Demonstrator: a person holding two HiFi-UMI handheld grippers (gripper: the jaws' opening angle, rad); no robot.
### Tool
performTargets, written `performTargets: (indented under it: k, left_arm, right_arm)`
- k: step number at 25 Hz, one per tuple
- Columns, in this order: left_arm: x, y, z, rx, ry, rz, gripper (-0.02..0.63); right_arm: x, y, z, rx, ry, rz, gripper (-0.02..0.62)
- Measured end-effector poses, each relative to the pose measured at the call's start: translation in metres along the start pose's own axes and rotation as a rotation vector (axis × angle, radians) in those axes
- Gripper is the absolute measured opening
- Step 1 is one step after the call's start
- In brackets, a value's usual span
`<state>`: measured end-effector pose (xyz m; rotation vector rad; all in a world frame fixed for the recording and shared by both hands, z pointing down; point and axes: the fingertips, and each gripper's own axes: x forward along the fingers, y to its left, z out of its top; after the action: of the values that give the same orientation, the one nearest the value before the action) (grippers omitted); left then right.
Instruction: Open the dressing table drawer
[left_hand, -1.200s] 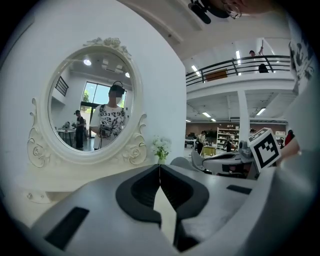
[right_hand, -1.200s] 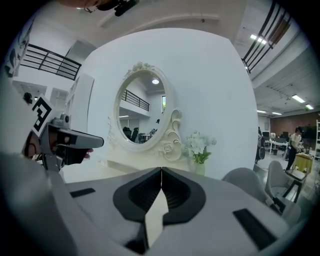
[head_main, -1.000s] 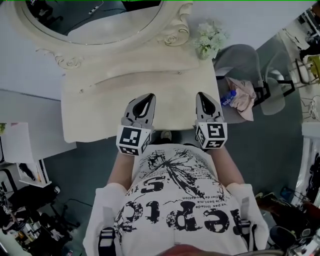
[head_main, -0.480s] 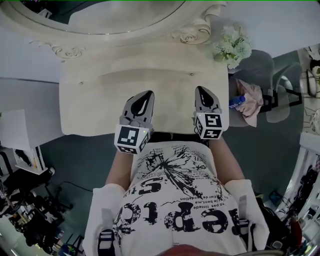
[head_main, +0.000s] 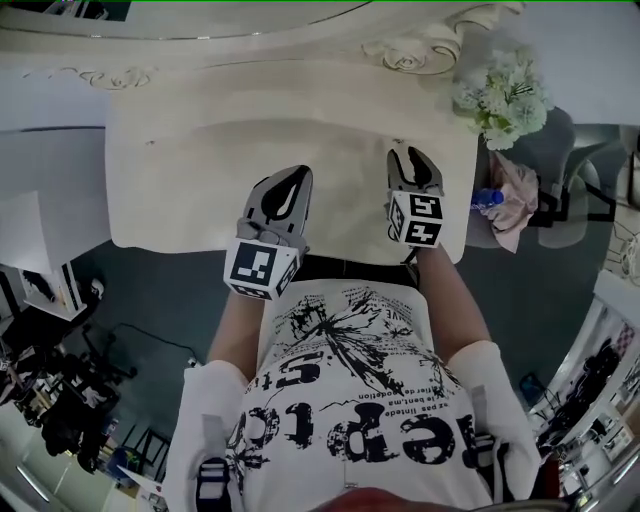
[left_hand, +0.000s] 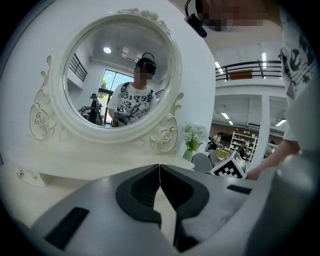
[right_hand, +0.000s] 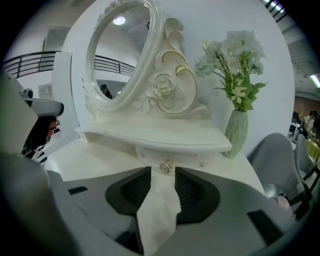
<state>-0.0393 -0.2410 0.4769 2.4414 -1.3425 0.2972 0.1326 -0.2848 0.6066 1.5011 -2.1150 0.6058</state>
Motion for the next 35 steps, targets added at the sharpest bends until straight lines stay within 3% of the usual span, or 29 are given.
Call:
performTargets:
  k: [16, 35]
  left_arm:
    - [0.002, 0.006, -0.015, 0.005, 0.04, 0.019, 0.02]
    - [-0.016, -0.002, -0.011, -0.007, 0.03, -0.004, 0.02]
  right_arm:
    - [0.029, -0.006, -0.004, -0.001, 0.043, -0.052, 0.11]
    - [0.003, 0.007, -0.024, -0.006, 0.068, -0.023, 0.106]
